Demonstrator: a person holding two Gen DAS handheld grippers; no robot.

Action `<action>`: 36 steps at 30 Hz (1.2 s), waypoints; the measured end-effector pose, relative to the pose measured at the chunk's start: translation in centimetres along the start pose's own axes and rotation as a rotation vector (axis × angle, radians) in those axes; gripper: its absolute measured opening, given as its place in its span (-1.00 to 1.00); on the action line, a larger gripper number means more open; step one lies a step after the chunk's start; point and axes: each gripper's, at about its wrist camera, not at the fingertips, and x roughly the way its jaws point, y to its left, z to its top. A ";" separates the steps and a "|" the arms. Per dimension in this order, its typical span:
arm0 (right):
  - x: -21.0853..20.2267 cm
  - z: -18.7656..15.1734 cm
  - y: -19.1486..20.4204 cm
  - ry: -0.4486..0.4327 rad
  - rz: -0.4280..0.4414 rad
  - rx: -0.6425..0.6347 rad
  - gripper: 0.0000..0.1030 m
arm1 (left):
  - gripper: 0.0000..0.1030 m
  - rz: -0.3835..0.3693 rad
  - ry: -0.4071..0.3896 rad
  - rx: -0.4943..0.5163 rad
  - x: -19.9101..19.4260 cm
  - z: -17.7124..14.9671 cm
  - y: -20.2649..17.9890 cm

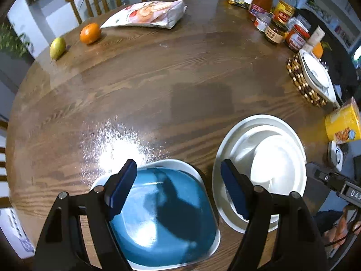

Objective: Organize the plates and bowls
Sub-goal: 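Move both grippers to the rim of the plate and bowl stack, then close both grippers on the rim of the stack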

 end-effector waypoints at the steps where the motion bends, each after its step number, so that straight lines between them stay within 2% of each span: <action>1: -0.1 0.0 0.0 0.000 0.001 -0.002 -0.04 | 0.46 0.009 0.001 0.017 0.1 0.1 -0.2; 6: -0.2 -0.1 0.1 0.002 -0.013 -0.015 -0.04 | 0.45 0.044 0.014 0.081 0.5 0.3 -0.7; 10: 0.5 0.1 0.7 0.022 -0.032 -0.038 -0.05 | 0.29 0.058 0.038 0.117 1.1 0.5 -1.2; 17: 1.6 0.3 1.3 0.035 -0.025 -0.055 -0.30 | 0.17 0.103 0.032 0.193 1.1 0.7 -2.4; 23: 1.8 0.1 2.0 0.030 0.000 -0.080 -0.65 | -0.40 0.072 0.028 0.211 0.9 0.4 -3.4; 25: 1.8 0.1 2.1 0.029 0.011 -0.081 -0.69 | -0.65 0.054 0.027 0.205 0.9 0.1 -3.7; 28: 1.9 0.0 2.1 0.026 0.025 -0.068 -0.75 | -0.91 0.033 0.022 0.191 1.0 0.0 -4.0; 36: 1.8 -0.2 2.3 0.003 0.020 -0.066 -0.78 | -0.96 0.018 -0.013 0.149 0.9 -0.3 -4.2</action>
